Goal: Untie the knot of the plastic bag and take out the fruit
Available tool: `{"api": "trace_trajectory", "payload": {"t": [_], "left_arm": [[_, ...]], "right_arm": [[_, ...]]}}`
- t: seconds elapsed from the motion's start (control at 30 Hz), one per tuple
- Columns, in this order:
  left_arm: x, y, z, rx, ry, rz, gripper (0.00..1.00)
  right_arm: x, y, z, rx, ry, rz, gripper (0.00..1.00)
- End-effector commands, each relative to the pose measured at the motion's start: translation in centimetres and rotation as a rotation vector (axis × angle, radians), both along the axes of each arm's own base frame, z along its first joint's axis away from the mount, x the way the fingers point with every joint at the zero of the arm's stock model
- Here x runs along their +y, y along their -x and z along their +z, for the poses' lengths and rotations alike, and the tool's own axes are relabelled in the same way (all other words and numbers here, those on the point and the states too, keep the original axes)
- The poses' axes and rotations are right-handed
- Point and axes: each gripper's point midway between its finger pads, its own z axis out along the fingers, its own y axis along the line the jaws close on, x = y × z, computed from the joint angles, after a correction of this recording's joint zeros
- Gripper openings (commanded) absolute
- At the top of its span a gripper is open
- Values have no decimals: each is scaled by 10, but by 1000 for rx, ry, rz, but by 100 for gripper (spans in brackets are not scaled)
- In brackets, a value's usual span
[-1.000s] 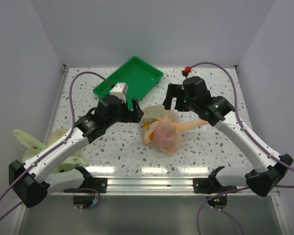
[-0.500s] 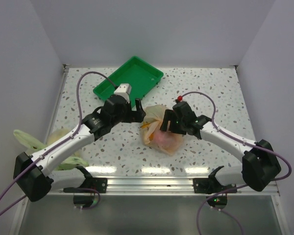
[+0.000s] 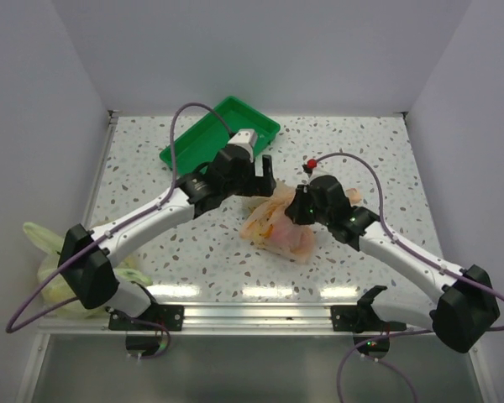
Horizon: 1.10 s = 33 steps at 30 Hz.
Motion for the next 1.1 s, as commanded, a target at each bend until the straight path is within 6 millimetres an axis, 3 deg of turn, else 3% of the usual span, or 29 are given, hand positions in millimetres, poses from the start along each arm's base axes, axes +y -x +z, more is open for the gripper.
{"api": "trace_trajectory", "payload": {"t": [0.0, 0.03, 0.07, 0.2, 0.43, 0.53, 0.63, 0.73, 0.77, 0.8, 0.9, 0.97, 1.0, 1.07], "left_arm": [[-22, -10, 18, -2, 28, 32, 99], [-31, -11, 6, 25, 5, 30, 99], [-37, -16, 15, 15, 18, 41, 98], [-50, -21, -4, 62, -18, 60, 94], [-65, -17, -58, 200, -23, 77, 89], [-71, -12, -71, 239, -20, 65, 81], [-68, -5, -85, 271, -30, 69, 65], [-67, -1, -88, 275, -10, 71, 26], [-66, -2, -87, 268, -8, 73, 5], [-65, -3, -84, 262, -9, 76, 0], [-56, -14, -69, 220, -18, 102, 0], [-40, -28, -60, 200, -10, 139, 0], [-22, -42, -49, 185, 8, 181, 0], [1, -52, -43, 171, 11, 220, 0]], "right_arm": [[5, -7, 32, -174, 1, 101, 0], [6, -5, 34, -187, 3, 117, 0], [6, -5, 34, -197, 8, 124, 0], [4, -2, 33, -232, 48, 167, 0], [-1, 4, 13, -227, 125, 213, 0], [-3, 8, 1, -205, 149, 215, 0], [-5, 10, -3, -207, 164, 208, 0], [-11, 10, -3, -209, 185, 198, 0], [-13, 11, -3, -209, 190, 192, 0], [-15, 12, -4, -204, 192, 181, 0], [-22, 16, 0, -210, 174, 143, 0], [-36, 14, 6, -225, 187, 68, 0], [-44, 13, 7, -219, 188, 15, 0], [-73, 12, 9, -212, 249, -124, 0]]}}
